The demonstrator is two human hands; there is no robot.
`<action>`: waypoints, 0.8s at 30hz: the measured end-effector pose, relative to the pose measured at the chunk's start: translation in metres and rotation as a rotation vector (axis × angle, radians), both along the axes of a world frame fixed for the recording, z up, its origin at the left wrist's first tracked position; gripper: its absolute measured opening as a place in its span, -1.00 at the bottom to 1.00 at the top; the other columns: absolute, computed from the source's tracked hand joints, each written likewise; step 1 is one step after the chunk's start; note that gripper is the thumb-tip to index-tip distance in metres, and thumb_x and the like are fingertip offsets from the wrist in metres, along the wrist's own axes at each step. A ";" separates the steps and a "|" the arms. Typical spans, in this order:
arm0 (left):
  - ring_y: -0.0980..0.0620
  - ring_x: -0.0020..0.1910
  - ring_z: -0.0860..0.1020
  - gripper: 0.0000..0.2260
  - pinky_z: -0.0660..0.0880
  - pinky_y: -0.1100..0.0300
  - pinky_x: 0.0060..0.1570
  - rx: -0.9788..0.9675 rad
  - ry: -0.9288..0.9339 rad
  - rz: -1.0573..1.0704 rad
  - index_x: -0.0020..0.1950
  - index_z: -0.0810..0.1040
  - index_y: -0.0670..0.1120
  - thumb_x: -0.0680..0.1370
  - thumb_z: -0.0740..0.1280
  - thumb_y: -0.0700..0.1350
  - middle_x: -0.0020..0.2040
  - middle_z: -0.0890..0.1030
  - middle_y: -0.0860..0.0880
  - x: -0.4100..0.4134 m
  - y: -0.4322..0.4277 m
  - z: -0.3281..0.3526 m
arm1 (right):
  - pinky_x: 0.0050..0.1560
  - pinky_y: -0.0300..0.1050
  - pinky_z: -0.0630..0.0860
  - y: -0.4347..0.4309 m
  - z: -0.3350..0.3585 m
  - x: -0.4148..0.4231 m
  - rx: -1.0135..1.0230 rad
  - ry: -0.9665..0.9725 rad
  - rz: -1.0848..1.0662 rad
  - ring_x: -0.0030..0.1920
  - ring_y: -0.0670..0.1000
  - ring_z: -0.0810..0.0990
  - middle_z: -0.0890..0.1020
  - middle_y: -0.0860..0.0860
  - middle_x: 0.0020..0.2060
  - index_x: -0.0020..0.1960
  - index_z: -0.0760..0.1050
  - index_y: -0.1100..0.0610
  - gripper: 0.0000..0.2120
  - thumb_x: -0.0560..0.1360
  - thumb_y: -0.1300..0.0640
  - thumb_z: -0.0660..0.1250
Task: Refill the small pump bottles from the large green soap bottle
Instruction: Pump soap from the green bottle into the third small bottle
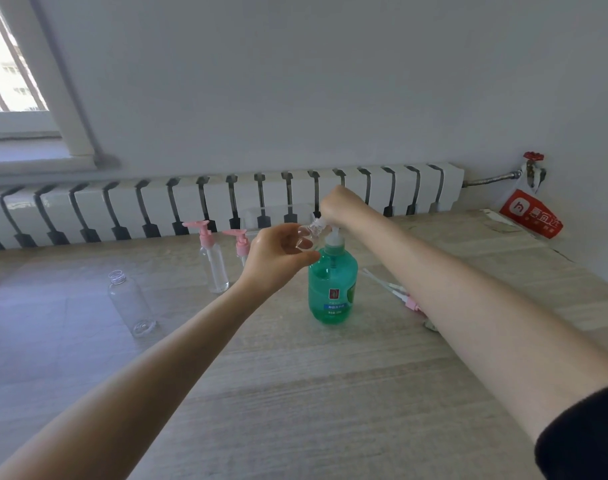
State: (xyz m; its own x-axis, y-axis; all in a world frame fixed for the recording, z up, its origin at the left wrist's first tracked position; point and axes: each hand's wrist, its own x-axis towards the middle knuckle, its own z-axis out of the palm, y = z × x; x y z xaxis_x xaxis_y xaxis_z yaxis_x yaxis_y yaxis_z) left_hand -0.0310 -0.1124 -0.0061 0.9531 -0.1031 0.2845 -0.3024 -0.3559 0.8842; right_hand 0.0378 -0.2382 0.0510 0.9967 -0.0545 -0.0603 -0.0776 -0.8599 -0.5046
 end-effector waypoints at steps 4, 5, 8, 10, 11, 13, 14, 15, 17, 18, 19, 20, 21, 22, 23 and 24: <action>0.08 -0.08 0.65 -0.60 0.60 0.16 0.00 -0.002 0.009 -0.005 0.21 0.55 -0.19 0.39 0.49 -0.23 0.01 0.66 -0.06 0.001 0.001 -0.001 | -0.06 -0.04 0.42 -0.003 -0.006 0.003 0.116 -0.036 -0.012 -0.22 0.10 0.39 0.30 0.05 -0.35 0.24 0.40 0.36 -0.69 0.57 0.30 0.04; 0.08 -0.08 0.65 -0.60 0.60 0.16 0.00 -0.001 0.008 -0.006 0.21 0.56 -0.19 0.39 0.49 -0.23 0.01 0.66 -0.05 0.001 0.001 -0.001 | -0.03 -0.04 0.41 -0.003 -0.008 0.004 0.116 -0.043 -0.016 -0.14 0.11 0.39 0.31 0.06 -0.33 0.16 0.43 0.35 -0.73 0.57 0.30 0.04; 0.08 -0.09 0.65 -0.63 0.60 0.18 -0.01 -0.002 0.004 -0.008 0.18 0.57 -0.17 0.39 0.49 -0.24 -0.01 0.66 -0.03 0.001 0.001 -0.002 | -0.29 -0.19 0.36 -0.001 -0.009 0.004 0.058 -0.030 -0.040 -0.27 0.01 0.38 0.37 0.07 -0.29 -0.24 0.30 0.22 -0.78 0.58 0.27 0.09; 0.06 -0.10 0.65 -0.66 0.60 0.19 -0.03 0.006 -0.002 -0.008 0.14 0.58 -0.14 0.39 0.49 -0.24 -0.04 0.66 -0.02 0.001 0.002 -0.003 | -0.42 -0.22 0.23 0.000 -0.010 0.004 0.023 -0.002 -0.053 -0.37 -0.04 0.31 0.34 0.05 -0.33 -0.28 0.23 0.19 -0.75 0.57 0.27 0.12; 0.04 -0.10 0.65 -0.67 0.60 0.18 -0.03 0.012 -0.007 -0.010 0.13 0.59 -0.12 0.39 0.49 -0.24 -0.05 0.67 -0.02 0.000 0.002 -0.003 | -0.44 -0.21 0.21 0.000 -0.011 0.005 0.035 0.005 -0.051 -0.38 -0.04 0.29 0.33 0.05 -0.34 -0.27 0.23 0.19 -0.77 0.56 0.29 0.12; 0.01 -0.11 0.65 -0.69 0.61 0.13 -0.02 0.025 -0.016 -0.015 0.11 0.60 -0.13 0.38 0.49 -0.23 -0.06 0.67 -0.03 0.001 0.003 -0.006 | -0.44 -0.20 0.20 0.000 -0.013 0.005 0.042 0.002 -0.047 -0.39 -0.02 0.29 0.34 0.06 -0.34 -0.23 0.24 0.19 -0.82 0.55 0.31 0.11; 0.01 -0.11 0.65 -0.68 0.61 0.12 -0.02 0.031 -0.016 -0.015 0.12 0.60 -0.14 0.38 0.50 -0.23 -0.06 0.67 -0.03 0.001 0.003 -0.007 | -0.44 -0.19 0.20 0.000 -0.015 0.004 0.036 -0.004 -0.044 -0.39 -0.02 0.29 0.34 0.06 -0.34 -0.25 0.23 0.19 -0.80 0.54 0.31 0.10; 0.03 -0.11 0.64 -0.67 0.61 0.11 -0.01 0.033 -0.016 -0.012 0.13 0.60 -0.15 0.38 0.50 -0.23 -0.05 0.67 -0.03 0.001 0.003 -0.008 | -0.43 -0.19 0.20 0.000 -0.016 0.004 0.029 -0.010 -0.040 -0.38 -0.02 0.30 0.34 0.06 -0.34 -0.28 0.22 0.18 -0.77 0.54 0.31 0.10; 0.05 -0.10 0.64 -0.65 0.61 0.11 0.00 0.031 -0.011 -0.011 0.15 0.59 -0.16 0.38 0.50 -0.22 -0.04 0.66 -0.03 0.002 0.004 -0.009 | -0.43 -0.18 0.22 0.001 -0.017 0.003 0.031 -0.025 -0.044 -0.36 -0.02 0.32 0.35 0.06 -0.33 -0.27 0.24 0.19 -0.78 0.55 0.29 0.11; 0.05 -0.11 0.64 -0.65 0.61 0.11 0.00 0.029 -0.009 -0.012 0.15 0.59 -0.17 0.38 0.50 -0.22 -0.04 0.66 -0.03 0.002 0.004 -0.009 | -0.42 -0.17 0.22 0.002 -0.016 0.002 0.039 -0.027 -0.048 -0.35 -0.01 0.34 0.36 0.06 -0.33 -0.22 0.28 0.20 -0.83 0.55 0.28 0.11; 0.06 -0.11 0.65 -0.64 0.61 0.12 -0.01 0.028 -0.007 -0.014 0.15 0.59 -0.17 0.38 0.50 -0.22 -0.04 0.66 -0.03 0.002 0.003 -0.009 | -0.42 -0.17 0.23 0.002 -0.015 0.001 0.050 -0.027 -0.051 -0.34 -0.01 0.35 0.37 0.06 -0.32 -0.16 0.30 0.20 -0.89 0.55 0.27 0.11; 0.06 -0.12 0.65 -0.64 0.61 0.14 -0.01 0.027 -0.004 -0.014 0.16 0.58 -0.17 0.38 0.50 -0.23 -0.04 0.66 -0.03 0.002 0.003 -0.009 | -0.41 -0.18 0.24 0.002 -0.014 0.000 0.057 -0.023 -0.054 -0.34 -0.01 0.35 0.37 0.06 -0.32 -0.13 0.31 0.20 -0.91 0.55 0.26 0.11; 0.07 -0.12 0.64 -0.63 0.61 0.15 -0.02 0.027 -0.002 -0.013 0.17 0.58 -0.17 0.38 0.50 -0.23 -0.03 0.66 -0.03 0.002 0.003 -0.009 | -0.42 -0.18 0.24 0.002 -0.014 -0.001 0.055 -0.015 -0.055 -0.35 -0.02 0.33 0.36 0.06 -0.33 -0.14 0.30 0.19 -0.91 0.55 0.26 0.11; 0.08 -0.12 0.64 -0.63 0.60 0.17 -0.02 0.028 0.000 -0.012 0.17 0.57 -0.17 0.38 0.50 -0.23 -0.03 0.66 -0.03 0.002 0.003 -0.008 | -0.42 -0.18 0.23 0.002 -0.015 -0.001 0.057 -0.013 -0.053 -0.36 -0.02 0.32 0.35 0.06 -0.33 -0.16 0.28 0.18 -0.88 0.56 0.26 0.11; 0.09 -0.12 0.64 -0.62 0.60 0.18 -0.03 0.030 -0.001 -0.011 0.18 0.57 -0.17 0.38 0.50 -0.22 -0.03 0.65 -0.02 0.002 0.003 -0.008 | -0.42 -0.18 0.22 0.001 -0.015 -0.001 0.060 -0.016 -0.050 -0.37 -0.03 0.32 0.35 0.05 -0.34 -0.18 0.27 0.18 -0.87 0.56 0.26 0.11; 0.09 -0.12 0.64 -0.62 0.60 0.20 -0.04 0.033 -0.002 -0.010 0.18 0.57 -0.17 0.38 0.50 -0.22 -0.03 0.65 -0.02 0.002 0.003 -0.008 | -0.42 -0.19 0.22 0.001 -0.014 -0.001 0.059 -0.018 -0.048 -0.37 -0.03 0.31 0.35 0.05 -0.34 -0.19 0.27 0.18 -0.85 0.56 0.25 0.11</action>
State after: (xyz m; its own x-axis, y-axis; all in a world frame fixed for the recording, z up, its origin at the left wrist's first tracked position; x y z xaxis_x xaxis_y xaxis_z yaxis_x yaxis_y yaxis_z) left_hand -0.0293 -0.1091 -0.0137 0.9513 -0.1222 0.2830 -0.3083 -0.3820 0.8712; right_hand 0.0370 -0.2374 0.0367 0.9939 -0.0994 -0.0467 -0.1085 -0.8240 -0.5561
